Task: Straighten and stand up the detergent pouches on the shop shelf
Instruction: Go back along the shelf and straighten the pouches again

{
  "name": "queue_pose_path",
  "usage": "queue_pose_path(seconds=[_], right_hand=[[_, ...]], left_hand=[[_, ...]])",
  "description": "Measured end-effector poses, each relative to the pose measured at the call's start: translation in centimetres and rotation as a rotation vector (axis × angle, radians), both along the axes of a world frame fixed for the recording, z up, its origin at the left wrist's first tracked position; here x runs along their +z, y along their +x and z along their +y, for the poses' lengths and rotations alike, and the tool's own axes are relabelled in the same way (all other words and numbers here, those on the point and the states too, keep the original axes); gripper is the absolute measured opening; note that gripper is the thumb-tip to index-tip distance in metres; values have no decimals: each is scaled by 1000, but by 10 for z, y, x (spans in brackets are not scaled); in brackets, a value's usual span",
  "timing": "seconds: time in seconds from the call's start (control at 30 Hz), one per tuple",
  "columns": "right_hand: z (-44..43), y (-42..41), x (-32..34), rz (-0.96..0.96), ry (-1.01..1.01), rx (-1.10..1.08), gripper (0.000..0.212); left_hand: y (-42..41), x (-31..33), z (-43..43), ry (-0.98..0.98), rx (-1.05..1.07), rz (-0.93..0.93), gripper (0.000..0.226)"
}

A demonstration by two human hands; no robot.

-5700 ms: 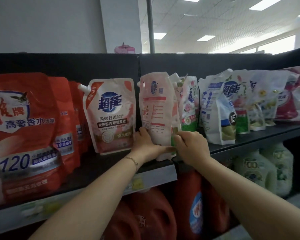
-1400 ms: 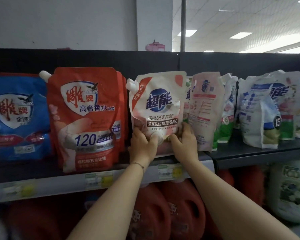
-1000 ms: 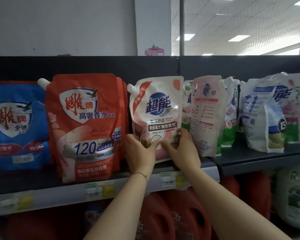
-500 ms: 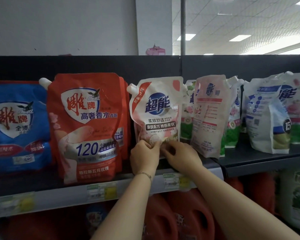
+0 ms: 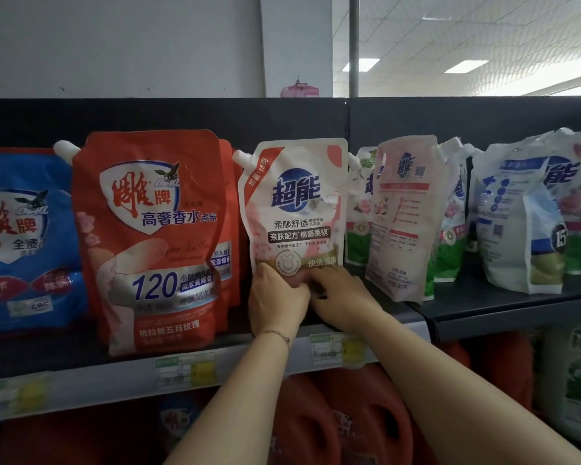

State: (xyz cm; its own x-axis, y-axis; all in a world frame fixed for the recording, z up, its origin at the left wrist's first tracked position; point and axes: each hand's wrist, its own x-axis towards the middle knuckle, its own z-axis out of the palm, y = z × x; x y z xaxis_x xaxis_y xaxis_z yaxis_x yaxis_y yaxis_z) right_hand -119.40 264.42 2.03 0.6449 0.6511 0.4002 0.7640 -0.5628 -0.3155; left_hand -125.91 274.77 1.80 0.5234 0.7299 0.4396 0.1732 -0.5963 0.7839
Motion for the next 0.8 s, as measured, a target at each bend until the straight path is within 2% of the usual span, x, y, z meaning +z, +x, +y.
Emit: queue_pose_path(seconds=[0.13, 0.23, 0.3, 0.4, 0.43, 0.57, 0.7, 0.8], right_hand=[[1, 2, -2, 74, 60, -3, 31], [-1, -2, -4, 102, 183, -24, 29], [-3, -7, -7, 29, 176, -83, 22], [-7, -14, -7, -159, 163, -212, 25], [-9, -15, -6, -221, 150, -226, 27], [-35, -12, 8, -395, 71, -132, 26], [-79, 1, 21, -464, 43, -64, 26], [-103, 17, 25, -677, 0, -56, 23]], left_hand=[[1, -2, 1, 70, 13, 11, 54], [-3, -5, -4, 217, -31, -17, 78], [-5, -6, -8, 343, -35, 11, 74], [-9, -4, -14, 568, -5, 116, 30], [-10, -1, -16, 642, 9, 167, 23], [-12, 12, -21, 867, 0, 326, 33], [-7, 17, -39, 946, -153, 317, 40], [13, 24, -64, 927, -304, 377, 49]])
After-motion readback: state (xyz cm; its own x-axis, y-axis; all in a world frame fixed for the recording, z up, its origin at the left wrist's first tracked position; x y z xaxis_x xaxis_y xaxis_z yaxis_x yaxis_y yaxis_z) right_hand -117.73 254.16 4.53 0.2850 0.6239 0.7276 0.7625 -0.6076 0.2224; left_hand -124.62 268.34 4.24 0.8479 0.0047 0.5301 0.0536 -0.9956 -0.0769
